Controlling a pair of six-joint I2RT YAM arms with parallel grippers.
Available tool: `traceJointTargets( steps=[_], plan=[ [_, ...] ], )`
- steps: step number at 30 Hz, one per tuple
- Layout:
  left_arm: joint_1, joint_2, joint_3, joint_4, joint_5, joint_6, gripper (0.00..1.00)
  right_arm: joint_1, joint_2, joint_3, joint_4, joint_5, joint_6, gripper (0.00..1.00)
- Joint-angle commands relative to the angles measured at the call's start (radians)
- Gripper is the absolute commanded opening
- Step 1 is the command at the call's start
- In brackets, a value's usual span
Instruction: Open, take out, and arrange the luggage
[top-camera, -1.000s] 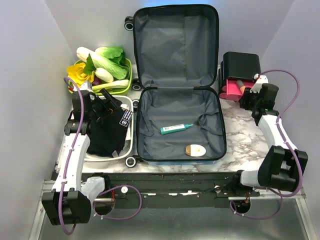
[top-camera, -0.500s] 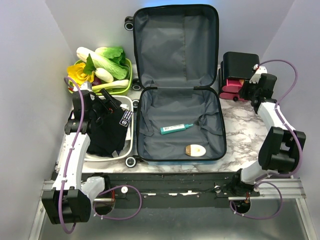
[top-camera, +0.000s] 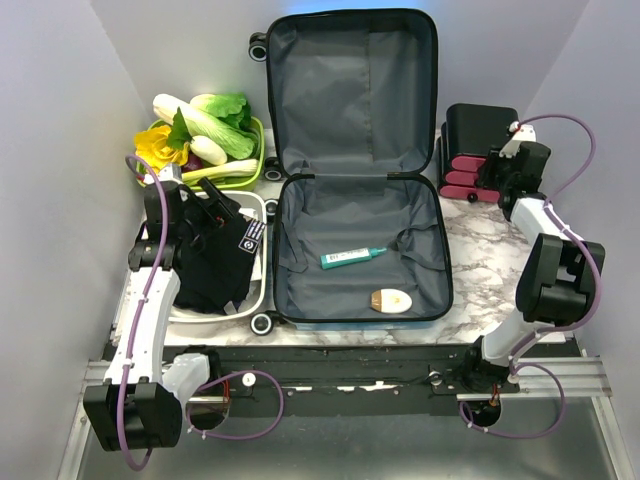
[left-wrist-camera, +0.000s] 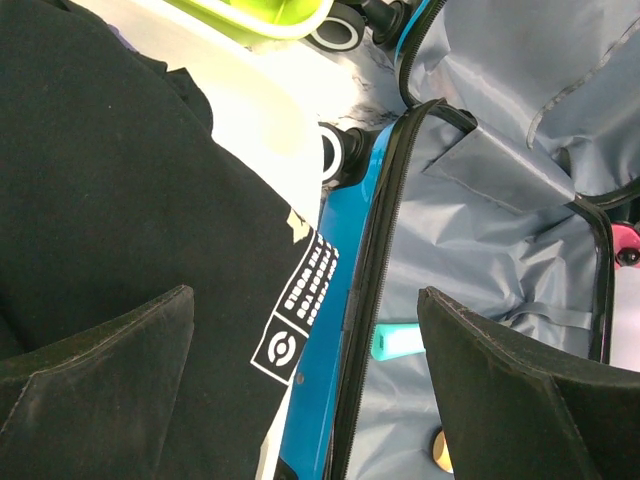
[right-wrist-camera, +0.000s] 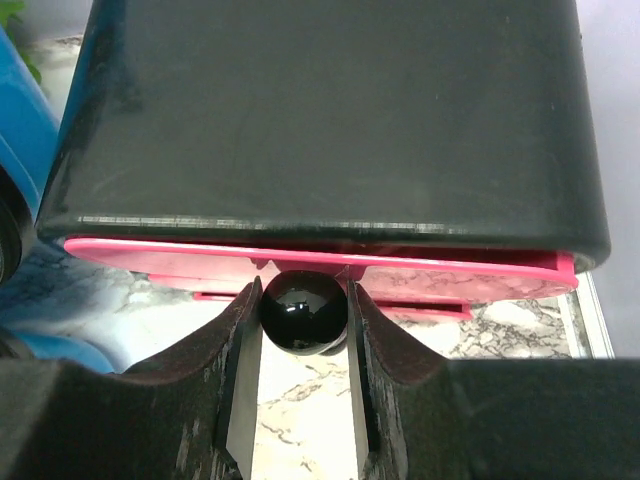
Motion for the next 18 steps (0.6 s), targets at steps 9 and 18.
traceJointTargets(
  steps=[9, 18],
  plan=[
    [-0.001, -0.065, -0.001, -0.049, -0.041, 0.013, 0.99, -0.001, 0.035, 0.004, 0.289, 0.022, 0.114, 0.64],
    [-0.001, -0.108, -0.019, -0.075, -0.048, 0.028, 0.99, -0.001, -0.087, -0.122, 0.163, 0.021, -0.021, 0.73]
  ],
)
